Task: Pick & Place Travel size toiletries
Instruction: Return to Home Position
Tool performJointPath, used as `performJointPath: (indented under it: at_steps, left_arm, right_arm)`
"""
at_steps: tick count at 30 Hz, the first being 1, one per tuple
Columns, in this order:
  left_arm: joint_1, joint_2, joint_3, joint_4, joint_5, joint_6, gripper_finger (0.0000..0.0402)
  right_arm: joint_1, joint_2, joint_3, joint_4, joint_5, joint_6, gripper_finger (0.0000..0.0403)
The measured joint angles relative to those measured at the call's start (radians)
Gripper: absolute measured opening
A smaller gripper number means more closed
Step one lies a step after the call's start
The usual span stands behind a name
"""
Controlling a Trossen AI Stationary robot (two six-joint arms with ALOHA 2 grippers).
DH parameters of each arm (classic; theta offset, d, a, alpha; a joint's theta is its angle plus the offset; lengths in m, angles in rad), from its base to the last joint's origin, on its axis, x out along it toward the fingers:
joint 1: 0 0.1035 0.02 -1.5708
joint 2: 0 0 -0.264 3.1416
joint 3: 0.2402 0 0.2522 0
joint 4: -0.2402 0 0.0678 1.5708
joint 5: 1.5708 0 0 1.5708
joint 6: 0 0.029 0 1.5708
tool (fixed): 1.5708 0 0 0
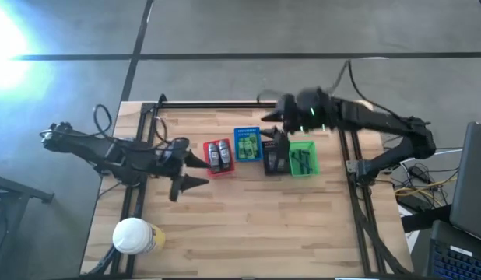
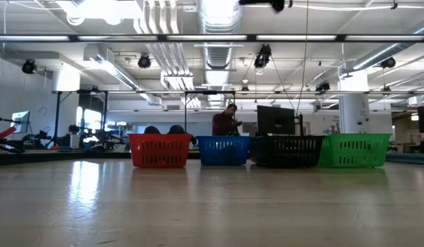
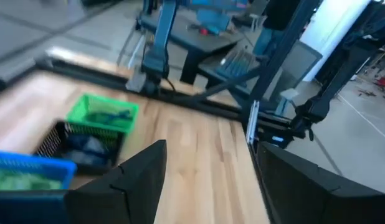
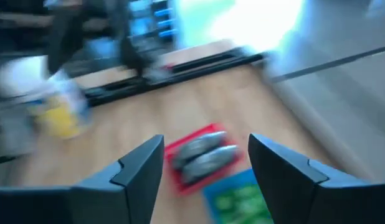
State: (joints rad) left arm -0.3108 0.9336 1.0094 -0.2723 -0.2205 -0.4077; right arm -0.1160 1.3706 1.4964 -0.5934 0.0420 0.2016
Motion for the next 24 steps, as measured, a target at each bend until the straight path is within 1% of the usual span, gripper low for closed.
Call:
performJointPath:
  at_steps: [2,3,4,5,8,12,14,16,18,24]
  left_arm:
    - [0.002,-0.03,-0.012,0.004,-0.002,0.048,0.0255]
    - [0.001,-0.044,-0.023,0.009,-0.003,0.067,0.0255]
    - [0.001,-0.06,-0.039,0.02,-0.002,0.081,0.0255]
    - [0.001,-0.076,-0.062,0.041,-0.001,0.095,0.0255]
    - [0.001,-0.122,-0.158,0.18,0.003,0.132,0.0255]
    - [0.003,-0.187,-0.334,0.424,0.049,0.162,0.0255]
    - [0.005,-0.224,-0.42,0.496,0.052,0.168,0.0255]
    - [0.017,-0.27,-0.492,0.538,0.051,0.16,0.0255]
    - [0.034,-0.328,-0.551,0.545,0.049,0.137,0.0255]
    - [0.065,-0.525,-0.683,0.537,0.048,0.138,0.0255]
  right_arm:
    - [-0.098,0.007,-0.048,0.052,-0.273,0.0,0.0224]
    - [-0.133,0.008,-0.077,0.078,-0.371,0.004,0.0222]
    - [-0.157,0.008,-0.112,0.106,-0.435,0.012,0.022]
    - [-0.173,0.003,-0.146,0.133,-0.464,0.025,0.0219]
    - [-0.191,-0.036,-0.259,0.188,-0.443,0.065,0.0215]
    - [-0.191,-0.14,-0.421,0.348,-0.429,0.143,0.0216]
    - [-0.189,-0.203,-0.501,0.425,-0.43,0.183,0.022]
    - [-0.189,-0.277,-0.574,0.473,-0.43,0.203,0.0225]
    - [-0.19,-0.356,-0.63,0.503,-0.428,0.219,0.023]
    - [-0.189,-0.578,-0.768,0.503,-0.428,0.257,0.0248]
